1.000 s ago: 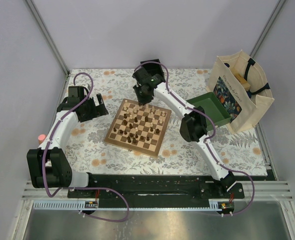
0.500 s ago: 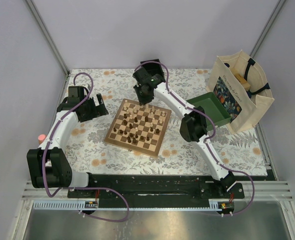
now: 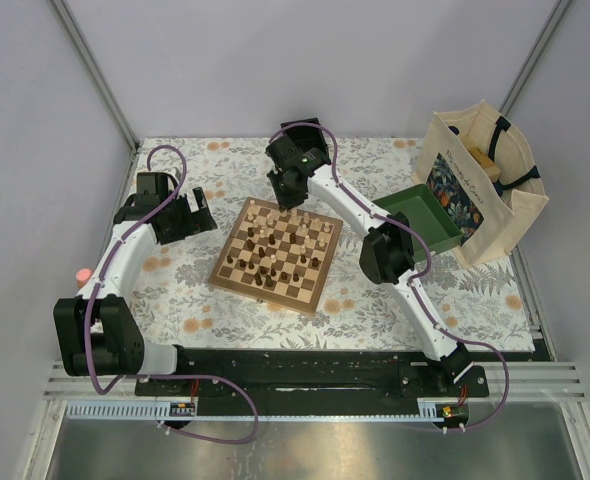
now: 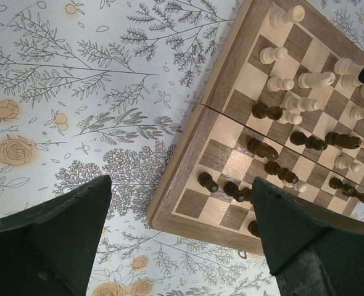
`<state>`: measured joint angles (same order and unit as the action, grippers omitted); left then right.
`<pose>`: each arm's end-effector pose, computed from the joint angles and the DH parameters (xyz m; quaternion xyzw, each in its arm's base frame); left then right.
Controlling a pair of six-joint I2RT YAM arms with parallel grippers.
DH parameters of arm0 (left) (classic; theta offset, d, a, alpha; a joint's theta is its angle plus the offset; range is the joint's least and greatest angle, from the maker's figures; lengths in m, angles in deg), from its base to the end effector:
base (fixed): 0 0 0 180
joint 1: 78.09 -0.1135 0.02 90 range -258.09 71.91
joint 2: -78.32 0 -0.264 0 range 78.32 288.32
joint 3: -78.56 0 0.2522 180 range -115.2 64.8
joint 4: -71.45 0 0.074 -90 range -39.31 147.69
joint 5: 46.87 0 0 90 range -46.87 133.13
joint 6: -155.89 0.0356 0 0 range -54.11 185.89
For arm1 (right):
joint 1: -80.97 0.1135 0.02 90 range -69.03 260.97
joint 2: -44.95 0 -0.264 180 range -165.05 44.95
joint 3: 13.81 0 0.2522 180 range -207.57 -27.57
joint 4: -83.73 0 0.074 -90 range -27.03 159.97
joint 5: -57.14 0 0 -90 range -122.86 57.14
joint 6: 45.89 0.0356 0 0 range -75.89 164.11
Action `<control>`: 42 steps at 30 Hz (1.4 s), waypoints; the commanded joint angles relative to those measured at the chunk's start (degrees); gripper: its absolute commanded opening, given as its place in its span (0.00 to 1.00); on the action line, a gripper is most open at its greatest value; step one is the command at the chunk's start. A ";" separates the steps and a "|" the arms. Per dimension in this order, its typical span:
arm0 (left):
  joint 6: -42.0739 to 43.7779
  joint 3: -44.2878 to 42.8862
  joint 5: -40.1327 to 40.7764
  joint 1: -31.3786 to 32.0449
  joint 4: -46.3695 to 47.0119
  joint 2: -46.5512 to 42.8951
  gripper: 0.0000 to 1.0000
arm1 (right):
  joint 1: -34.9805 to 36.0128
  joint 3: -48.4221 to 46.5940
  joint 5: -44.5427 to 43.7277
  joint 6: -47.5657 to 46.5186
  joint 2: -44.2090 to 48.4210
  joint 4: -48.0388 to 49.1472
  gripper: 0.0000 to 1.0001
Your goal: Set up the chess pieces on the board
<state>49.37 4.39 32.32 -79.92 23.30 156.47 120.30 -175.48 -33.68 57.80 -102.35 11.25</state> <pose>0.2843 0.0024 0.2683 -0.1200 0.9345 -0.1297 0.3090 0.4214 0.3446 0.2257 -0.2114 0.9380 0.1165 0.2489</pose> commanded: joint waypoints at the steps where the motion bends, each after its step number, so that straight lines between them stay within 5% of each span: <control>1: -0.27 -1.74 -1.06 0.07 1.43 -0.63 0.99 | 0.31 -2.46 0.21 -0.51 -0.79 -0.61 0.24; 24: -0.19 -1.74 -1.14 -0.02 1.43 -0.98 0.99 | 0.31 -3.08 2.21 0.46 0.88 2.03 0.44; 42: -1.06 -0.86 -1.06 0.24 1.43 -0.81 0.99 | 0.22 0.17 3.29 0.90 11.15 4.14 0.47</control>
<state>49.26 4.39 32.06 -79.92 23.30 156.47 120.30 -175.33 -30.12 58.94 -100.58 12.67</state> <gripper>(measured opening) 0.988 0.465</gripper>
